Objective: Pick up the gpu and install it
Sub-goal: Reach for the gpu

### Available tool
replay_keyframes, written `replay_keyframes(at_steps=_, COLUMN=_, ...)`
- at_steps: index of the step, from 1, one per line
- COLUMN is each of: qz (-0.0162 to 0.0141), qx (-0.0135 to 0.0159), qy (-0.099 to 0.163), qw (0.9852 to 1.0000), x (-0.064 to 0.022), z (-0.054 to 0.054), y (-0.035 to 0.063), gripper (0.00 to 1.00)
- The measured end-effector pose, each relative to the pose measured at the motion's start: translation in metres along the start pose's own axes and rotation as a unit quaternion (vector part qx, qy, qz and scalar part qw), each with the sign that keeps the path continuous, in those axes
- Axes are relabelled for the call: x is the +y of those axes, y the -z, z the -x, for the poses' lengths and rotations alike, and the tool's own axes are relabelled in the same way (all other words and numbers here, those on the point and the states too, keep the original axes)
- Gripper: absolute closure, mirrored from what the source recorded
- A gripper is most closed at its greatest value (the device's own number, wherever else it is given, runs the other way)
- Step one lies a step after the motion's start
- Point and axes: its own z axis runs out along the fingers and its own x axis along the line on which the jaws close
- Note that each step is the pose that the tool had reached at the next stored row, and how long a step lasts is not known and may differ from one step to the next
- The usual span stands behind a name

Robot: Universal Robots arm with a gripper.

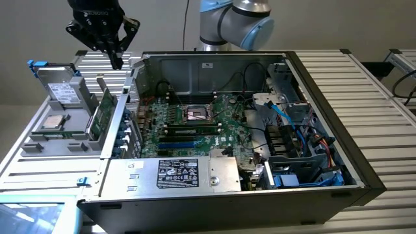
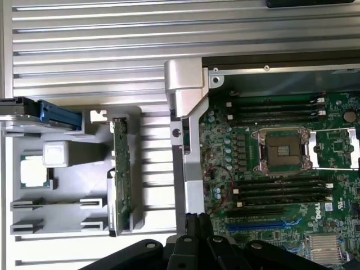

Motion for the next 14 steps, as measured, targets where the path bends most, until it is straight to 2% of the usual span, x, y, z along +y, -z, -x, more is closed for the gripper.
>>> replay_keyframes(at_steps=6, qz=0.0001, qx=0.0, qy=0.0, qw=1.0, x=0.0016, z=-0.027, y=-0.0003, gripper=0.88)
replay_keyframes(at_steps=14, qz=0.0001, qx=-0.001, qy=0.0, qw=1.0, x=0.0018, z=-0.035, y=-0.0028, gripper=0.88)
